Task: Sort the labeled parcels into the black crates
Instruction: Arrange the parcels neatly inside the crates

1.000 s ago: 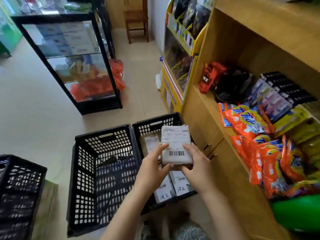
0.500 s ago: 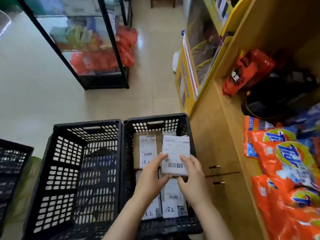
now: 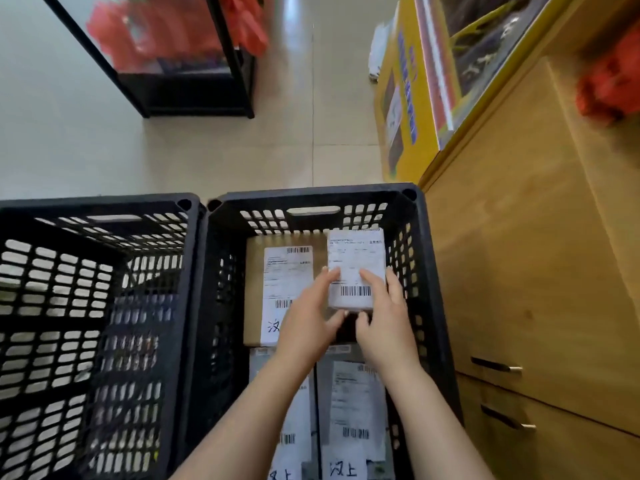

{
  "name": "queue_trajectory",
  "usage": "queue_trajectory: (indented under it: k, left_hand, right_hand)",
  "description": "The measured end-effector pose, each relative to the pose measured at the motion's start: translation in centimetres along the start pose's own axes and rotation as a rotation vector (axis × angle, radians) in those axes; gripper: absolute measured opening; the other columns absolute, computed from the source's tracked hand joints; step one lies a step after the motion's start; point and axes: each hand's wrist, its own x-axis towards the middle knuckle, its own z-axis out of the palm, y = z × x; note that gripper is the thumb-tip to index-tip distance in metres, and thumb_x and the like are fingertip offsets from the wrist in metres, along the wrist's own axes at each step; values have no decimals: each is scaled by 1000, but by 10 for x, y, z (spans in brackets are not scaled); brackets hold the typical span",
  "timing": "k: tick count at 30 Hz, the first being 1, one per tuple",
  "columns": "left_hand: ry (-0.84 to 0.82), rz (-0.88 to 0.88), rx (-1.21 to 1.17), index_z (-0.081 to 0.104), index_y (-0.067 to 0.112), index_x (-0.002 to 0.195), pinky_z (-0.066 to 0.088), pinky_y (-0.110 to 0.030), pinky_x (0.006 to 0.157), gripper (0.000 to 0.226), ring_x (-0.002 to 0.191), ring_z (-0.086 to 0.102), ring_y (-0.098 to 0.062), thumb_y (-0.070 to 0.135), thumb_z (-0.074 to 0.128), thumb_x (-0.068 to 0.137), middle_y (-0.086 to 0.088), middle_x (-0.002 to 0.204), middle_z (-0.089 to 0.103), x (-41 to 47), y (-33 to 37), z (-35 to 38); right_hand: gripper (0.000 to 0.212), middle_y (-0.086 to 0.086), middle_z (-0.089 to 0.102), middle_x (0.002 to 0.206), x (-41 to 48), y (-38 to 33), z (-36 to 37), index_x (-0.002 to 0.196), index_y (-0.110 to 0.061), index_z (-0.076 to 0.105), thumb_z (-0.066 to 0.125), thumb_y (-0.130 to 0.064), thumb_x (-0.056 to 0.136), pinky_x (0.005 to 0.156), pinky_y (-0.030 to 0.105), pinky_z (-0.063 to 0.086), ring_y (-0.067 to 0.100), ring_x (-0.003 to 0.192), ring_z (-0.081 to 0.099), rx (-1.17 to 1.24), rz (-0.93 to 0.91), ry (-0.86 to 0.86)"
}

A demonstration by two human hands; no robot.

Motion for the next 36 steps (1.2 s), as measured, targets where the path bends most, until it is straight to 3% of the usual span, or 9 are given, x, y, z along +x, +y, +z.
queue_trajectory:
  k: [5,13,19,24,31,36]
  left_hand:
    - [-17,-3,14,41,28,144,33,-22,107,67,134,42,-8,19,71,85,11,150,41,33,-18,18]
    - [-58,6,105,38,29,146,37,-29,108,66,137,40,-13,20,68,88,7,153,37,56,-29,24]
    - [-74,-2,139,34,28,149,36,-34,110,66,138,37,-15,19,64,90,5,154,36,62,-26,25]
    - [-62,23,153,35,25,148,32,-33,112,66,140,34,-15,23,65,90,3,152,38,54,-24,19]
    - [27,80,143,48,24,139,32,-20,102,52,129,44,-10,25,65,90,8,138,51,13,-10,-20]
    - [93,69,116,48,26,138,36,-21,99,49,124,47,-8,26,63,91,12,134,53,-29,8,-65]
  right_hand:
    - [69,-1,13,159,37,17,15,145,-28,38,52,5,86,112,42,37,22,142,25,9,12,9]
    - [73,-6,5,161,58,30,20,148,-31,31,50,7,88,115,36,31,20,143,21,-13,32,-78]
    - [82,-4,-9,162,62,30,17,152,-38,17,50,3,89,117,36,28,22,147,11,-136,31,-164]
    - [79,-2,-12,163,54,22,9,153,-34,18,53,0,90,117,32,21,19,149,1,-159,38,-175]
    - [70,-4,16,160,20,-12,-9,151,-30,27,54,-4,93,115,36,30,17,145,20,-123,23,-174]
    - [64,-9,31,150,-24,-64,-28,148,-29,32,56,-8,93,105,28,35,12,136,35,-102,-42,-186]
